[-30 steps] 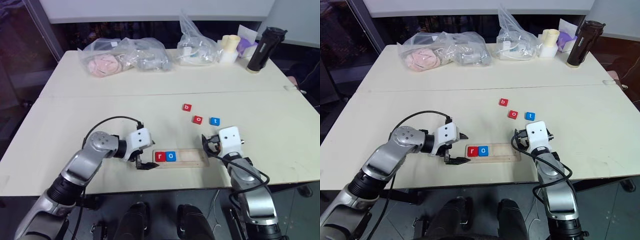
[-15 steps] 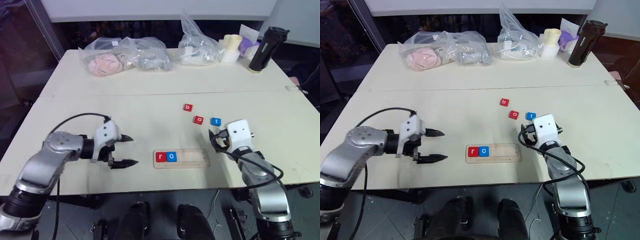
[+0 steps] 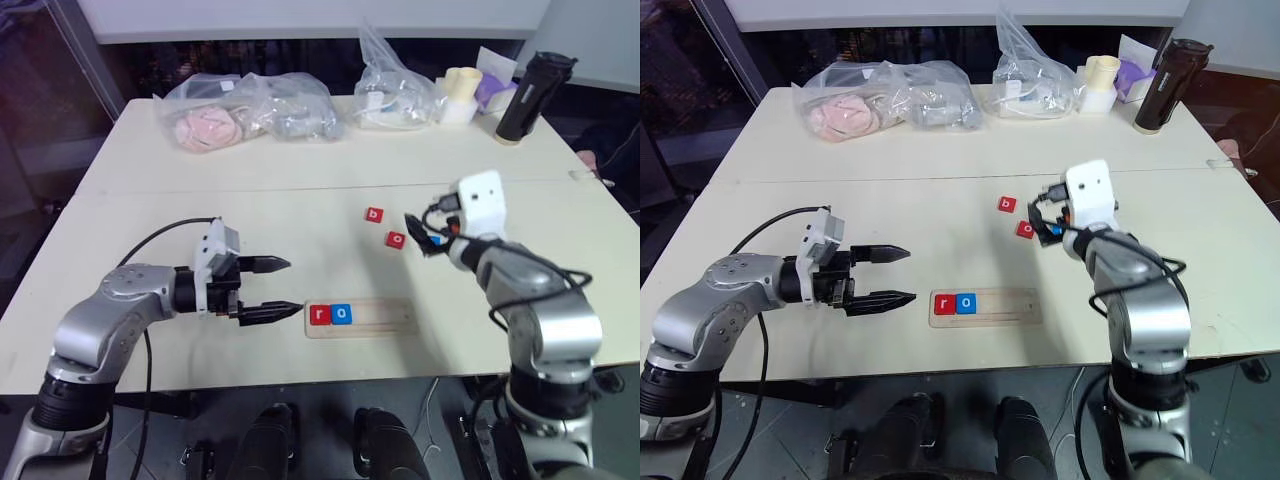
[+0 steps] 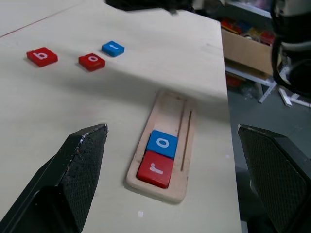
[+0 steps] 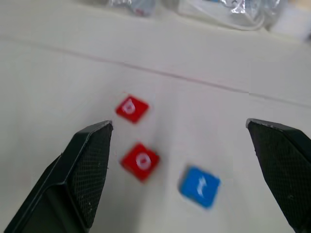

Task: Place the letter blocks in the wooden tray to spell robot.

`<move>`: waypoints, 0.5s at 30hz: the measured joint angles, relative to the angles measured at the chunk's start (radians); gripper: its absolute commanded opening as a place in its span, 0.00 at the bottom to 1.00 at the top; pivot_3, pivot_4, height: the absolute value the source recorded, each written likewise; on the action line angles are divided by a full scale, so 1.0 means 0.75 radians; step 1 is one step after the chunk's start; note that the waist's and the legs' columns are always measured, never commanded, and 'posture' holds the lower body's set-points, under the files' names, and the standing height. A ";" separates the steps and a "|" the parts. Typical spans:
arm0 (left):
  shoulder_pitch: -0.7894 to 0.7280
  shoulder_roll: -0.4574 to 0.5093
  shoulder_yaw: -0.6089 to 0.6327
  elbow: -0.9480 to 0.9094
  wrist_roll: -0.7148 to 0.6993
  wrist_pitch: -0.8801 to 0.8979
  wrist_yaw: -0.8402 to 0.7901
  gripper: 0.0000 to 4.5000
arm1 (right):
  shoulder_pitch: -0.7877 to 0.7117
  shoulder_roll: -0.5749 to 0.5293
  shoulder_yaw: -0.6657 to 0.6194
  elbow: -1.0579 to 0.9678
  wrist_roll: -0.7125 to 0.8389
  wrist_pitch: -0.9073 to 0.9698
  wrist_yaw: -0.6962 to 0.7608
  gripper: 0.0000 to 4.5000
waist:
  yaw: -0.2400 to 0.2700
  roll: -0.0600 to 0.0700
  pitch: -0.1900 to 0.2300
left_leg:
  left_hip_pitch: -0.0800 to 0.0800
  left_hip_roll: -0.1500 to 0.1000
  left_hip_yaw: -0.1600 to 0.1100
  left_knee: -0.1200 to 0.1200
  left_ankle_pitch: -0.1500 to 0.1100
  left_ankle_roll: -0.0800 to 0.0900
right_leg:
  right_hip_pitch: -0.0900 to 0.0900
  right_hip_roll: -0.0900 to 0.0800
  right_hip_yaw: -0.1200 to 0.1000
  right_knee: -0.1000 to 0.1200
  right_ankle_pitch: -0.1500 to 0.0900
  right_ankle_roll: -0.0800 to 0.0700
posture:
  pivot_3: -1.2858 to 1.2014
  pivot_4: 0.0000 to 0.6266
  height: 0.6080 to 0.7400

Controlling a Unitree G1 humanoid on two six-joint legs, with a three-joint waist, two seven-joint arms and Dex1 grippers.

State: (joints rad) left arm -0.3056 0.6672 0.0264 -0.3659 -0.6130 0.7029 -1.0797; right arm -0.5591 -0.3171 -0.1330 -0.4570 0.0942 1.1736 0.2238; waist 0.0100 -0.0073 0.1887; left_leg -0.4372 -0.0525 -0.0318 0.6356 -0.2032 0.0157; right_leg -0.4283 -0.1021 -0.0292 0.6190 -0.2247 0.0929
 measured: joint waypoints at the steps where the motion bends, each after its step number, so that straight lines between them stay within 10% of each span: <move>1: -0.002 -0.002 -0.010 -0.001 0.000 -0.002 0.007 0.99 | -0.054 0.022 0.003 0.086 -0.004 0.000 -0.022 1.00 | -0.001 0.000 0.000 | 0.000 0.000 0.001 0.000 0.000 0.000 | 0.000 0.001 0.000 0.000 0.000 0.000 | 0.52 0.24 0.98; 15: 0.028 0.013 -0.065 -0.100 0.029 -0.013 0.131 0.99 | -0.544 0.307 0.044 1.155 -0.094 -0.323 -0.335 1.00 | -0.040 0.000 0.000 | 0.000 -0.001 0.001 -0.007 0.003 -0.004 | -0.004 0.003 0.002 0.004 0.003 0.005 | 0.52 0.24 0.98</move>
State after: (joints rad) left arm -0.2845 0.6772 -0.0222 -0.4407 -0.5916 0.6930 -0.9817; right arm -0.9671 -0.0868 -0.1001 0.4094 0.0234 0.9317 -0.0272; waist -0.0198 -0.0070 0.1888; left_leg -0.4369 -0.0533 -0.0307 0.6303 -0.2009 0.0127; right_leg -0.4312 -0.0997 -0.0278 0.6220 -0.2221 0.0966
